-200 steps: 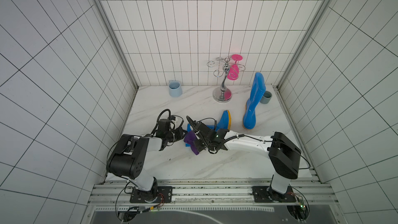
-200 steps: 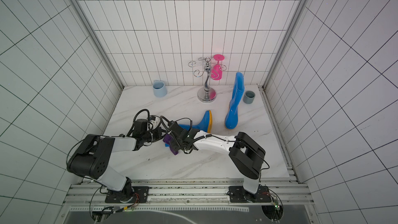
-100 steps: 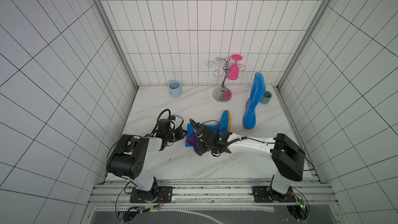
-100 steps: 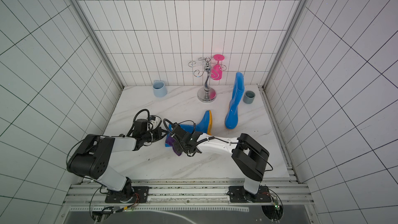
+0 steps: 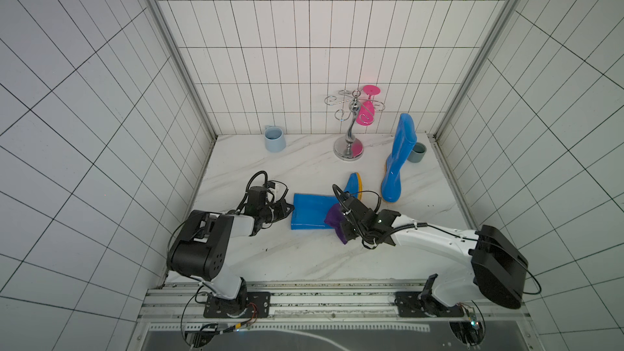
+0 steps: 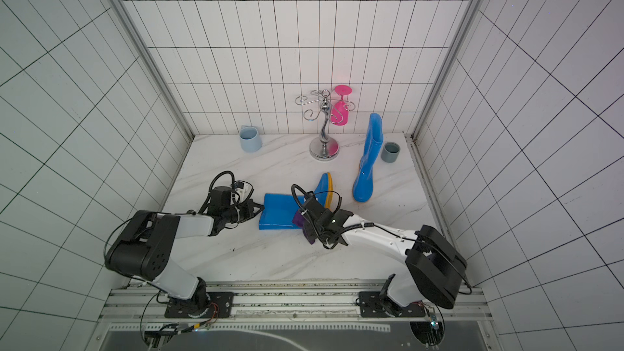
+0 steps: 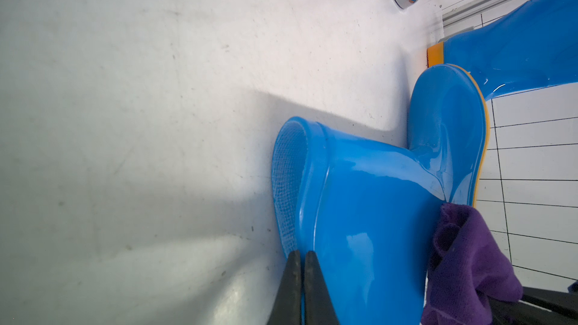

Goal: Wipe the rubber boots with a cloth
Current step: Wipe the dirt off the rubber boot.

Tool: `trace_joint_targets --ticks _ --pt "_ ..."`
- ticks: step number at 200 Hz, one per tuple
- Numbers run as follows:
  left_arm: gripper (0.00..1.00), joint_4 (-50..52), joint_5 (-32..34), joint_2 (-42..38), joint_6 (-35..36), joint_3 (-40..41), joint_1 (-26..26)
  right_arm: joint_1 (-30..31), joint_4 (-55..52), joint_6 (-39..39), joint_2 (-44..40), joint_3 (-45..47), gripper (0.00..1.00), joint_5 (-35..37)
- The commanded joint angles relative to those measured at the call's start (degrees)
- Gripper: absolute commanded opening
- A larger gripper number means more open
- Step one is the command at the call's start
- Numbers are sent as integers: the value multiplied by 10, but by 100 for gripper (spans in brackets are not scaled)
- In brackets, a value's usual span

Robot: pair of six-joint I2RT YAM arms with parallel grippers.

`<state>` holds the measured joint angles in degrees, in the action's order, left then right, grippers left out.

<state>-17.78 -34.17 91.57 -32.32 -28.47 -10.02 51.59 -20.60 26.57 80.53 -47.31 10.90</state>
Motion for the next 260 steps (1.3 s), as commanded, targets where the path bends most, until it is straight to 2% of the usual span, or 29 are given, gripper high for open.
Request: trace_joint_targets --ticks 1,59,161,260 --pt "0 -1 2 -3 8 4 3 -23 -43 9 -45 43 0 30" --pt "0 -2 0 -3 7 4 3 -53 -76 1 -95 53 0 38" --pt "0 -4 -1 -4 7 4 3 -55 -16 -17 -28 13 0 40" --pt "0 -9 -3 8 5 2 3 -104 -7 -79 31 -73 0 25"
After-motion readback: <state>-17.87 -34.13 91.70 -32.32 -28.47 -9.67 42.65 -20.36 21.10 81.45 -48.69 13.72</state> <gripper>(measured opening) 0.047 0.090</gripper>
